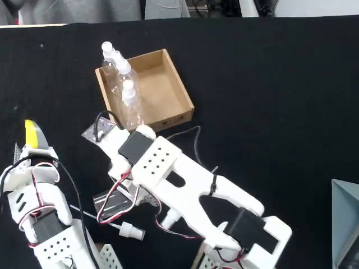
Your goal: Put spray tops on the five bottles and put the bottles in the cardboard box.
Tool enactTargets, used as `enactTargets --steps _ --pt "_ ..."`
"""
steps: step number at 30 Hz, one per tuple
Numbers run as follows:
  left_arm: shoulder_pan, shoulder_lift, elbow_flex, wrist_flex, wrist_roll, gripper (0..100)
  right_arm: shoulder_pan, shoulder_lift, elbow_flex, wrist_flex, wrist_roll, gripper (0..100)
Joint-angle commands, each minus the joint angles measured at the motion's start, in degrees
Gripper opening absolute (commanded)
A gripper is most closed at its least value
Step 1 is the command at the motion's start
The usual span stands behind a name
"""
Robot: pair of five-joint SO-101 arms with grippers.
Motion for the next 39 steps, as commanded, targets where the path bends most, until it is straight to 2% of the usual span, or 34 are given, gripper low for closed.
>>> enactTargets --steps 1,10,21,27,29,32,39 --pt "-0.3 -1.0 -1.3 -1.3 0.3 21 -1.3 -4.8 -2.9 3.3 0.2 5.7" --pt "-0.4 -1.0 -1.2 -1.3 0.3 21 -0.9 -9.0 -1.0 5.7 -1.0 5.7" --pt "-0.4 -1.0 -1.2 -1.3 0.2 21 -0.9 -19.4 6.3 5.5 -22.6 5.7" --pt "-0.4 -1.0 -1.2 -1.3 0.2 21 -0.9 -24.5 7.6 5.2 -36.7 5.7" --pt "-0.4 -1.0 -1.2 -1.3 0.2 21 -0.8 -25.9 7.6 5.2 -39.1 5.7" --pt "-0.5 -1.0 -1.2 -1.3 0.2 21 -0.7 -27.6 7.6 4.0 -38.2 5.7" --pt "-0.3 -1.0 -1.2 -1.3 0.2 21 12.0 -28.4 7.7 0.5 -39.5 5.9"
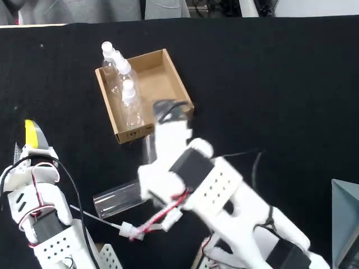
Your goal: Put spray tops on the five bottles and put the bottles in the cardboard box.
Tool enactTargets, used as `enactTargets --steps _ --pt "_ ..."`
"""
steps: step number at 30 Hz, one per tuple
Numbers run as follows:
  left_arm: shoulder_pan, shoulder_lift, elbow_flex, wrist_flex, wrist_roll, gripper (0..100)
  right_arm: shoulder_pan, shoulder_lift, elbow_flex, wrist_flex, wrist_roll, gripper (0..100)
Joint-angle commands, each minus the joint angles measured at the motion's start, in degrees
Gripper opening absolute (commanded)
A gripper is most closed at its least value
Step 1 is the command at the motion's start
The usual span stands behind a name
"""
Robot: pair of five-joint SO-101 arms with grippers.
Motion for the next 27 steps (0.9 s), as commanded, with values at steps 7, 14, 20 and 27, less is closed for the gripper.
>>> enactTargets --steps 7,14,20,27 --pt "-0.2 -1.0 -1.2 -1.3 0.2 21 22.4 -2.5 -0.1 -5.3 -0.8 6.0" --pt "-0.1 -1.0 -1.1 -1.3 0.2 21 30.7 -2.6 5.7 -12.3 -7.5 5.9" --pt "-0.1 -1.0 -1.1 -1.3 0.2 21 33.5 -2.7 15.5 -23.7 -12.6 5.7" --pt "-0.1 -1.0 -1.1 -1.3 0.2 21 33.5 -2.6 23.3 -32.4 -14.6 6.0"
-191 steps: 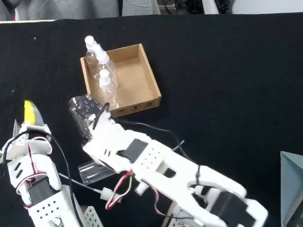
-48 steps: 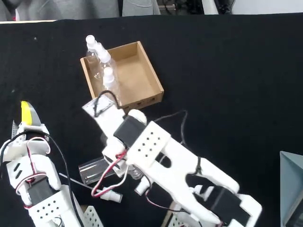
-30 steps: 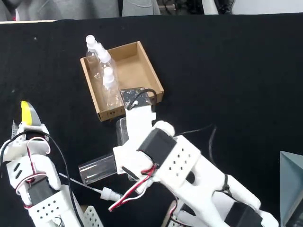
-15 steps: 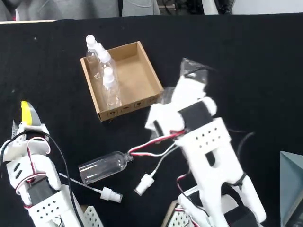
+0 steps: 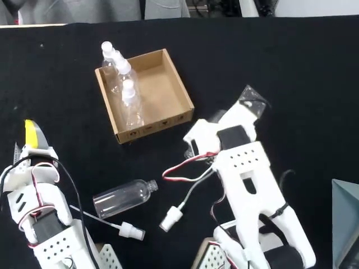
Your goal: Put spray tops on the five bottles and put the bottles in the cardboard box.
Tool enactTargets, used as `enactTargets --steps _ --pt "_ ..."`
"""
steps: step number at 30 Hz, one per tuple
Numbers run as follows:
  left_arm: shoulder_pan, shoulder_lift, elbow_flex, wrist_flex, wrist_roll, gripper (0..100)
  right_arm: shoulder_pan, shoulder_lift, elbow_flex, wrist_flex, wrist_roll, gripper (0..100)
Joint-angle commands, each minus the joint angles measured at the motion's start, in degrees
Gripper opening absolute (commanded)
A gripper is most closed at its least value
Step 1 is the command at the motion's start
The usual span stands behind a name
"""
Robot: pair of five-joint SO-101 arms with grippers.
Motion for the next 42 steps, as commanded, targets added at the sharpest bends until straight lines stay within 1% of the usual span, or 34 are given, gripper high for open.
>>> enactTargets --steps 1,5,9,11,23,29,32,38,42 --pt "-0.2 -1.0 -1.1 -1.3 0.2 21 1.8 -2.6 2.1 -4.8 -0.8 6.0" --pt "-0.2 -1.0 -1.1 -1.3 0.2 21 1.8 -2.6 6.1 -10.0 -0.9 7.2" --pt "-0.2 -1.0 -1.1 -1.3 0.2 21 1.4 -2.6 8.6 -12.3 -0.4 17.2" --pt "-0.2 -1.0 -1.1 -1.3 0.2 21 1.4 -2.6 8.8 -12.4 -0.3 20.5" --pt "-0.2 -1.0 -1.1 -1.3 0.2 21 1.3 -3.0 8.5 -12.2 0.1 21.2" --pt "-0.2 -1.0 -1.1 -1.3 0.2 21 1.7 -3.1 8.0 -12.1 4.7 21.3" --pt "-0.2 -1.0 -1.1 -1.3 0.2 21 1.7 -3.1 4.9 -7.7 9.2 21.3" --pt "-0.2 -1.0 -1.1 -1.3 0.2 21 1.7 -2.9 -8.0 11.4 17.8 21.3" --pt "-0.2 -1.0 -1.1 -1.3 0.2 21 1.8 -2.8 -12.4 17.6 22.5 21.1"
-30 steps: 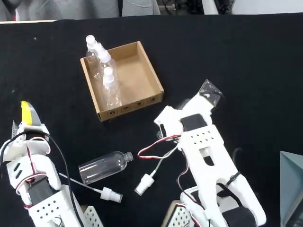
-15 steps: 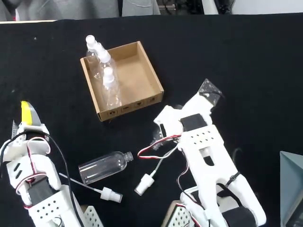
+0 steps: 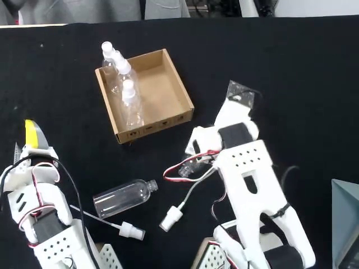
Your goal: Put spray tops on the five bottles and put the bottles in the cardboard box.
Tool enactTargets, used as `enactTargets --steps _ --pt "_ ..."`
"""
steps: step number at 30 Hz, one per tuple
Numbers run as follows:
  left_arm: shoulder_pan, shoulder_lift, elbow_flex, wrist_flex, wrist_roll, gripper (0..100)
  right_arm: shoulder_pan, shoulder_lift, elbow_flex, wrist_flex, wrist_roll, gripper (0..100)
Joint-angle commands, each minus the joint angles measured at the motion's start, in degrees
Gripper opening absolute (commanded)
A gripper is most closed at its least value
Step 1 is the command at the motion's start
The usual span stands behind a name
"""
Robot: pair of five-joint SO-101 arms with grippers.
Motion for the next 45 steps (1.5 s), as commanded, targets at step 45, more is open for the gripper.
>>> enactTargets --steps 45 --pt "-0.1 -1.0 -1.0 -1.3 0.1 21 1.5 -2.5 -1.8 1.1 87.0 20.8"
